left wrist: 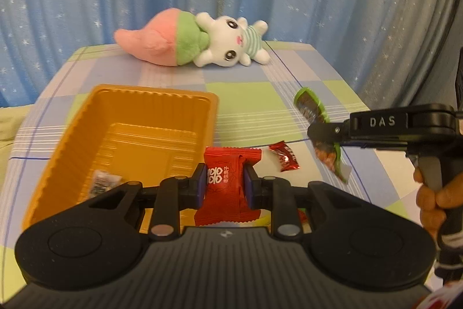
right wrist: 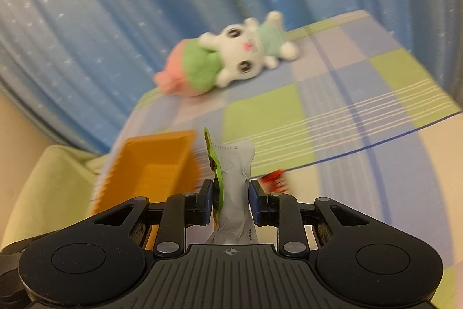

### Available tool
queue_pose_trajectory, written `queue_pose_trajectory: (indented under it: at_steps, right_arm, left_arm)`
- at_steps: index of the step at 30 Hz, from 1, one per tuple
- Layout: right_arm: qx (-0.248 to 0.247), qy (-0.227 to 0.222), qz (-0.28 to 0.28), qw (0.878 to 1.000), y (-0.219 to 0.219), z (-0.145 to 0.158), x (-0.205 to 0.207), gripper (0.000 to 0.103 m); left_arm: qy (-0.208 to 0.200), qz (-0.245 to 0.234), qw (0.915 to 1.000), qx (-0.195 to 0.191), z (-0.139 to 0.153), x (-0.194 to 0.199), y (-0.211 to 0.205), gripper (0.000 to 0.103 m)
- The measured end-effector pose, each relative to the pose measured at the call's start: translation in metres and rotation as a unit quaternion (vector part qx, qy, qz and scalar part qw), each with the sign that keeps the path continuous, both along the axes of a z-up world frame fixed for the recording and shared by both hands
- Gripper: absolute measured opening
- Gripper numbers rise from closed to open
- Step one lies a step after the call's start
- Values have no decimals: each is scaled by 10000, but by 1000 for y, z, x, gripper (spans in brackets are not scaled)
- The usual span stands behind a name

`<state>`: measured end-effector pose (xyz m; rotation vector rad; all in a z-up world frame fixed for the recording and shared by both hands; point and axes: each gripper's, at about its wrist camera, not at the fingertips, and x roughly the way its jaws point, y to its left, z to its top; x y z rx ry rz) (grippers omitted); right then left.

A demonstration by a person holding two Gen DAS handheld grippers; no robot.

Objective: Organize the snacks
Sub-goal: 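Carry the red candy with the left tool while the right tool grasps the green-and-white stick snack, then bring both held snacks over the orange tray while the right tool lowers its snack inside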

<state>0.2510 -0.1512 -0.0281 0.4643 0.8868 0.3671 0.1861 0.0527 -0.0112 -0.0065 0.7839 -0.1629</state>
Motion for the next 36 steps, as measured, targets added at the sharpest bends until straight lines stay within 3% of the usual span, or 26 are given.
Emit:
queue_pose_trajectory:
  at_steps: [9, 15, 23, 36]
  right_arm:
    - [470, 221, 692, 9963, 69, 6, -16, 27]
    - [494, 260, 933, 9941, 111, 3, -12, 27]
    - [195, 325, 871, 9955, 149, -10, 4, 27]
    - [-433, 471, 583, 9962, 183, -32, 38, 27]
  left_arm:
    - [-70, 392, 9992, 35, 9, -15, 49, 24]
    - [-70, 623, 9980, 69, 8, -12, 87, 24]
    - [21, 705, 9975, 94, 1, 7, 126, 24]
    - [185, 415, 9989, 108, -22, 55, 140, 24]
